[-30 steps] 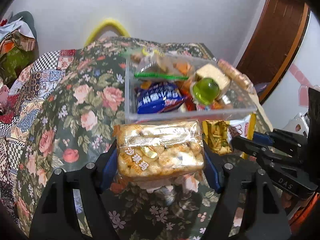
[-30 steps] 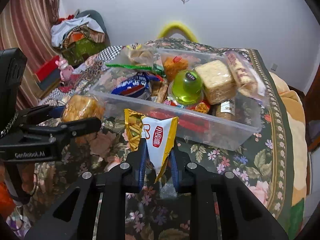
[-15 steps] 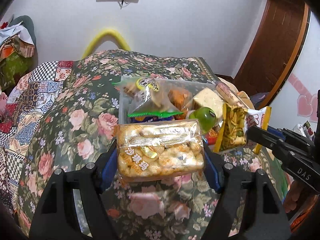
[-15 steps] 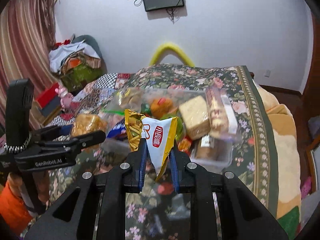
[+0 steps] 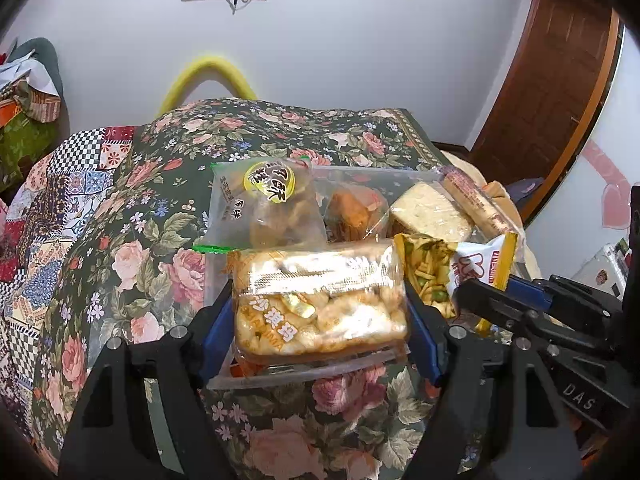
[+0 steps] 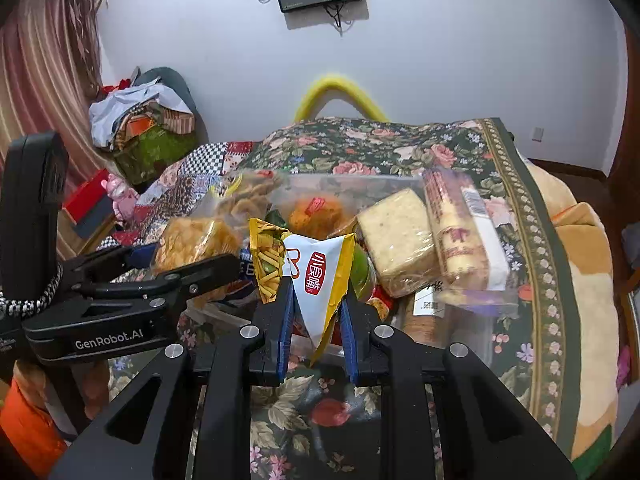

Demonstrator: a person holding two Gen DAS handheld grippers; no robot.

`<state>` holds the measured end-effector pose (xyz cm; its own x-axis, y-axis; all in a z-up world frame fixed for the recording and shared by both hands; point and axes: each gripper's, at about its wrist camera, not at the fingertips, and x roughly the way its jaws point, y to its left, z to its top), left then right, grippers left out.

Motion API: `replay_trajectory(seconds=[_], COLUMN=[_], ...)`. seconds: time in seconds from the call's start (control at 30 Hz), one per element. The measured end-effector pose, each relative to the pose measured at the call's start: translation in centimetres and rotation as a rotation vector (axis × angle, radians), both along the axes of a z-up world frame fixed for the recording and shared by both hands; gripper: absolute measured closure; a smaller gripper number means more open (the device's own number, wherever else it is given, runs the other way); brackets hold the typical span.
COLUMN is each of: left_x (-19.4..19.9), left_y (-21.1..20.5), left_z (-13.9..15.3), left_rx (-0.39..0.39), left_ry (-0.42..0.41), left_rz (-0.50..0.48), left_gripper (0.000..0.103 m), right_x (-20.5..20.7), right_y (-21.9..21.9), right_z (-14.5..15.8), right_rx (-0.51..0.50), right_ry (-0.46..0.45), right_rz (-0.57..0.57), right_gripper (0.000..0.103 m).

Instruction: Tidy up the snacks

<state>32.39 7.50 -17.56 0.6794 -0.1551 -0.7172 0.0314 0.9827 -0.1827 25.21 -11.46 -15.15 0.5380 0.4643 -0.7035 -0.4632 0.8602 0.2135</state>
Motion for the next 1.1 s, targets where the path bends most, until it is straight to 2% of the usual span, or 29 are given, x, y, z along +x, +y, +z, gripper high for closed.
replay_trajectory(seconds=[0.17, 0.3, 0.57, 0.7, 0.97, 1.1], left_x=[0.2, -0.1, -2.9, -5.2, -12.3, -16.4], left_y=[0.0, 0.6, 0.4, 0.1, -0.9, -1.8], left_z=[-0.5, -0.3, 2.3, 4.9, 12.3, 15.5], left_rx=[0.021, -0.007, -0.011, -0.022, -0.033, -0.018], left_ry=[0.009, 0.010, -0.038, -0.093, -0.272, -0.368], left_rz=[0.022, 0.036, 0.030, 0.029, 0.022, 0.021], left_gripper=[0.025, 0.025, 0.025, 0.025, 0.024, 0.017], right_x=[0.3, 0.0, -1.0, -2.3, -6.8, -10.1], right_y=[-0.2, -0.4, -1.6, -2.5, -4.5, -5.5], right_z=[-0.2, -0.1, 1.5, 3.7, 10.6, 13.9], right_rx=[-0.013, -0.031, -0.026, -0.016, 0.054, 0.088], right_ry=[0.012, 0.014, 0.005, -0.030, -0.157, -0.234], right_rz=[-0.005, -0.004, -0.032, -0.043, -0.063, -0.065], right_gripper=[0.082, 0.080, 0.071, 0.071, 0.071, 0.071])
